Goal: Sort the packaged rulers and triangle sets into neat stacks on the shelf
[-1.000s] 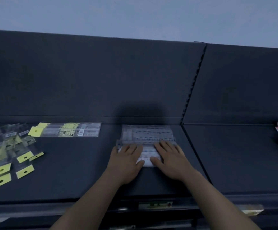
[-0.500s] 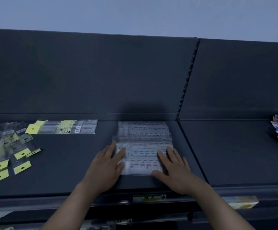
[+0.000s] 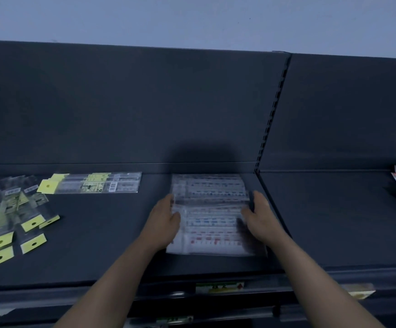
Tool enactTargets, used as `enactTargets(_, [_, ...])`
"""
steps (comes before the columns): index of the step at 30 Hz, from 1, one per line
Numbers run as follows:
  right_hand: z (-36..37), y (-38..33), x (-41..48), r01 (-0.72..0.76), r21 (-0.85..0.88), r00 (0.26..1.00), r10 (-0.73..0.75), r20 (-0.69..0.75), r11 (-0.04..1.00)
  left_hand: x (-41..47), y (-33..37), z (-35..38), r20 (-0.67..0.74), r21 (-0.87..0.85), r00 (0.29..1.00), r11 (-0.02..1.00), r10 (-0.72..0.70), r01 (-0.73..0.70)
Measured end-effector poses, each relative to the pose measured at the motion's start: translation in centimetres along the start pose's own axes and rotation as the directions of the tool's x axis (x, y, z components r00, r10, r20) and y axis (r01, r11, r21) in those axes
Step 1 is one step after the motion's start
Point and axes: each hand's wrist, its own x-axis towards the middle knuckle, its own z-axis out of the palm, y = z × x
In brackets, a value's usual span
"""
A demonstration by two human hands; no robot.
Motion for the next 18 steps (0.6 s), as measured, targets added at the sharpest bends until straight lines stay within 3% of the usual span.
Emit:
enactTargets(3, [-1.0,-0.1,1.5,-0.039,-0.018,0.999,0.038,-0.029,0.999,1.3,0.0,-0.7,-0.167,-0.005,0.986,1.000,0.009,-0.010])
enactTargets(9, [-0.1,-1.2,2.9,-0.081,0.080,0.995,0.076,0.059,0.994,2.2,0.8,0.1,-0.021,-0.108,0.998,0.992,0.066,-0.068])
enactTargets(11, [0.1,-0.9,3.1,-0.080,0.131,0.996,0.074,0.050,0.988,2.0,0.6,0.1,-0.016,-0.146,0.997,0.986,0.081,-0.083])
enactTargets(13, [-0.1,-0.7,3.5,-0.041,0.078,0.999,0.041,-0.002,0.996,2.4,0.2,-0.3,-0.045,-0.135,0.997,0.989,0.058,-0.063])
enactTargets(16, [-0.3,-0.8,4.4,-0.012,-0.042,1.000,0.012,-0.009,0.999,4.5,-0.7,-0.7,-0.069,0.122,0.996,0.991,-0.051,0.059])
enactTargets(18, [-0.2,-1.3,5.2,0.040,-0.185,0.999,-0.038,0.016,0.982,5.6,-0.9,-0.5,-0.022,0.352,0.996,0.932,-0.083,0.086])
